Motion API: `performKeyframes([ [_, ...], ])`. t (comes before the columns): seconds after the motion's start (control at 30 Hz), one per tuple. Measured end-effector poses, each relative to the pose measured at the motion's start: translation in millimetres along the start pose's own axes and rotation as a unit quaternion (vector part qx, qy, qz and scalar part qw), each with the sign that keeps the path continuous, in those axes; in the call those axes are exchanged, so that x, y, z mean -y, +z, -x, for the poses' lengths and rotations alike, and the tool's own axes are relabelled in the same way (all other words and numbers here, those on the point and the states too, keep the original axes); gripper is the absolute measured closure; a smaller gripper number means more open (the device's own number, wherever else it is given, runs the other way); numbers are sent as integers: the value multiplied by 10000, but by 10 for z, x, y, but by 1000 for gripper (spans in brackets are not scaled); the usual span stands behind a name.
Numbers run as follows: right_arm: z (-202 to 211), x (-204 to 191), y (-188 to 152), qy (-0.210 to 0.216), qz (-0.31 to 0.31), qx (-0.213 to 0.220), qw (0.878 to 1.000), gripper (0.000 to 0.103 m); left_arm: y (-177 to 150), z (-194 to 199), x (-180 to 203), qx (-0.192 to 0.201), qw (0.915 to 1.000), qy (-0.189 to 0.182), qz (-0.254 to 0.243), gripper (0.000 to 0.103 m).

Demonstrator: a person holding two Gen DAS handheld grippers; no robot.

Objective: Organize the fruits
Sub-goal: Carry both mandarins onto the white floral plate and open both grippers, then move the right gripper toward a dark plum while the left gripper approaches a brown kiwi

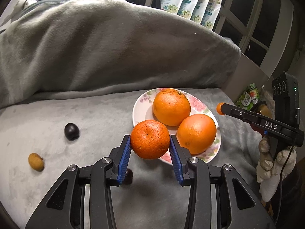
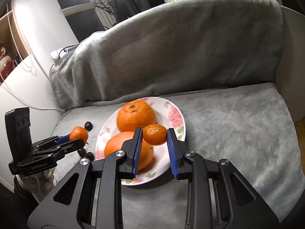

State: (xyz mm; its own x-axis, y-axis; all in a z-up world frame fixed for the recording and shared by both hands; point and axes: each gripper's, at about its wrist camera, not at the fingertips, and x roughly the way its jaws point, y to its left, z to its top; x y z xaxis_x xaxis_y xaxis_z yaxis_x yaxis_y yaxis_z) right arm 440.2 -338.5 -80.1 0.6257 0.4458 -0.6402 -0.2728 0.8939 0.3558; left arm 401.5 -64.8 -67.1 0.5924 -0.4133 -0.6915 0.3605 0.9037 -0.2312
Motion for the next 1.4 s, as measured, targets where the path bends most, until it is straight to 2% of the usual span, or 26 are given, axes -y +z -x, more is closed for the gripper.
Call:
performKeyframes([
  [0.37, -188, 117, 9, -11, -110, -134, 9998, 76, 41, -148, 67, -151, 9998, 16, -104, 64],
  [0.87, -205, 69, 14, -6, -56, -115, 9999, 75, 71, -187, 91, -169, 9997, -36, -178, 63],
  [0.93, -202, 66, 10, -9, -44, -104, 9999, 75, 78, -189, 97, -166, 9997, -55, -187, 62],
  [1.0, -200, 55, 6, 6, -13, -96, 10000, 74, 84, -165, 104, -96, 9997, -78, -198, 55],
  [1.07, -194, 45, 7, 17, 3, -58, 10000, 61, 91, -143, 112, -42, 9997, -97, -209, 50],
  [1.1, -183, 40, 7, 21, 13, -26, 10000, 57, 98, -132, 120, -21, 9997, -102, -222, 43],
  [1.17, -150, 25, 11, -4, 32, 72, 10000, 37, 101, -116, 133, 15, 9997, -78, -245, 33],
  [1.27, -99, 9, 22, -41, 28, 215, 9998, 18, 95, -94, 141, 40, 9996, -106, -251, 33],
  [1.4, -58, -5, 39, -66, 18, 316, 9995, 12, 84, -71, 169, 54, 9995, -95, -286, 27],
])
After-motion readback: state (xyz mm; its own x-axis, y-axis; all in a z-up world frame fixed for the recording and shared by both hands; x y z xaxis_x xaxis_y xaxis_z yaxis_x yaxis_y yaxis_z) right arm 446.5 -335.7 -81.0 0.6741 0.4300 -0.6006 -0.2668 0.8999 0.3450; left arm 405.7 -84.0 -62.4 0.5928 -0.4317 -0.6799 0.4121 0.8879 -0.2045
